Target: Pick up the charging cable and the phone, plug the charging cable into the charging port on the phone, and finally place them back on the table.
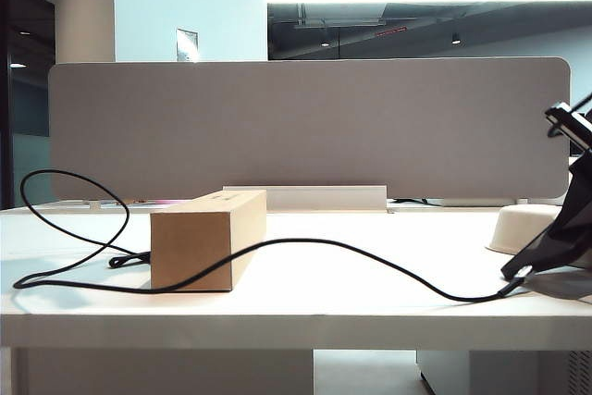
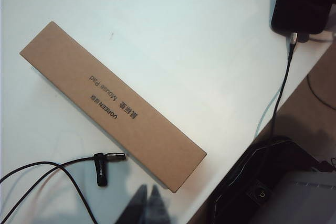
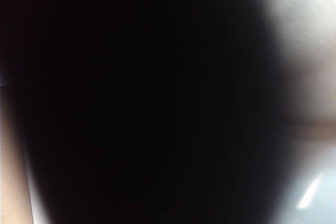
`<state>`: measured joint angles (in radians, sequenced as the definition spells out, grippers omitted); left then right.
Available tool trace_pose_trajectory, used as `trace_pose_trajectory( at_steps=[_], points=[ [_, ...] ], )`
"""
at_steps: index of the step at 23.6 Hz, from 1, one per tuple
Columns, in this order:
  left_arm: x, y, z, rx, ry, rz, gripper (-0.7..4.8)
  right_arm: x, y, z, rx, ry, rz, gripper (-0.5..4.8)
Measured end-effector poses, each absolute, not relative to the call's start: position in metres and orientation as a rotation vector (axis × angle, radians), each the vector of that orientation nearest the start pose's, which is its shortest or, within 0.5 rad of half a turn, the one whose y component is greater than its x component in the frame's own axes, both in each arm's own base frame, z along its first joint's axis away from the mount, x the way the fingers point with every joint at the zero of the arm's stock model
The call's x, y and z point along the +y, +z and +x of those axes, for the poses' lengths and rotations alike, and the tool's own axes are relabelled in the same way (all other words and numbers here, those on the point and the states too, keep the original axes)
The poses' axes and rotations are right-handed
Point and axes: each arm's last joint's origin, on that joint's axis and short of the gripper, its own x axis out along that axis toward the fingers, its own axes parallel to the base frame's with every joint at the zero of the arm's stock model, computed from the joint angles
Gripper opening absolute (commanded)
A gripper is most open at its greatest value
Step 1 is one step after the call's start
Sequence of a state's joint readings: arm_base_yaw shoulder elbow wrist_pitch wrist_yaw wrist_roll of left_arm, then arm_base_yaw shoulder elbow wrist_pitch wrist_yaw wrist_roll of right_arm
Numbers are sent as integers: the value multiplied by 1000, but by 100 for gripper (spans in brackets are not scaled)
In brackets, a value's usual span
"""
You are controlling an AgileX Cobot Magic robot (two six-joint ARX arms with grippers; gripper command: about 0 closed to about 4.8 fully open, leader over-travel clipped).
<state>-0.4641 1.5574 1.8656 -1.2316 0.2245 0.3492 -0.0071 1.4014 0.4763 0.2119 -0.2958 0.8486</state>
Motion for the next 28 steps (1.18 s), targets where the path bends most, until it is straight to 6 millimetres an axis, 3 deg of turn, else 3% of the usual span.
trace_pose_trajectory(
  at_steps=[2, 4, 11, 23, 27, 28],
  points=[
    [-135, 422, 256, 816, -797, 422, -6, 6, 141, 242, 795, -47, 915, 153],
    [-135, 422, 256, 816, -797, 422, -6, 6, 140, 242, 807, -54, 915, 285],
    [-134, 424, 253, 810, -796, 422, -6, 4, 137, 237, 850, -77, 916, 347],
    [-130, 432, 245, 780, -794, 420, -6, 3, 153, 208, 950, -116, 812, 347],
    [-129, 432, 244, 784, -794, 420, -6, 3, 170, 190, 929, -131, 779, 346],
    [-129, 432, 244, 785, -794, 420, -6, 3, 175, 188, 906, -123, 775, 313]
  ],
)
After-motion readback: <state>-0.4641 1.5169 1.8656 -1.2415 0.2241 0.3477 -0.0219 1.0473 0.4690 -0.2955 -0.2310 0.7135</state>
